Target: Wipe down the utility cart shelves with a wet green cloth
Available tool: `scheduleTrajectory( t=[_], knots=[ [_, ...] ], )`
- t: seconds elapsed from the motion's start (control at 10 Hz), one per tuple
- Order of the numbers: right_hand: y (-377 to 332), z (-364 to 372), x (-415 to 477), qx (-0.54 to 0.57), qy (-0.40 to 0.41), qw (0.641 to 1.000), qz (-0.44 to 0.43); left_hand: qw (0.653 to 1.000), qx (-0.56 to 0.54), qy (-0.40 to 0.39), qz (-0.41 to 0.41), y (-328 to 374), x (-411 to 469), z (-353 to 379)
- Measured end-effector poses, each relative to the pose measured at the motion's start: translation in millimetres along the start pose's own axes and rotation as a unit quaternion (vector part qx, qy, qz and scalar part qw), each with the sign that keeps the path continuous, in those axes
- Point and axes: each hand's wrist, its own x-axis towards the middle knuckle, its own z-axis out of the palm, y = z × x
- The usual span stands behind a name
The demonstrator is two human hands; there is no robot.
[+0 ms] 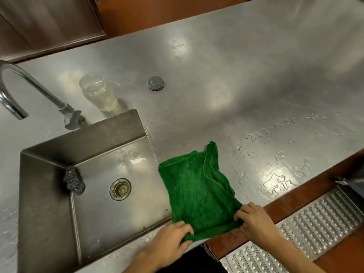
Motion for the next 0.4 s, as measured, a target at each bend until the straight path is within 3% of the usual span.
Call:
scheduleTrajectory(
  t=[0.1, 0.3, 0.4],
  knots=[
    [-9.4, 6.6, -10.0, 0.016, 0.031, 0.998, 0.049, 1.0, 0.0, -0.022, -0.009, -0.4, -1.2, 10.2],
    [-40.3, 14.2, -20.8, 0.094, 0.023, 0.985, 0.141, 0.991, -0.121, 0.02, -0.062, -2.6, -10.1, 16.3],
    [-65.5, 8.5, -20.0, 0.264, 0.049, 0.945, 0.189, 0.961, -0.253, 0.071, -0.085, -1.7, -12.5, 17.3]
  ],
)
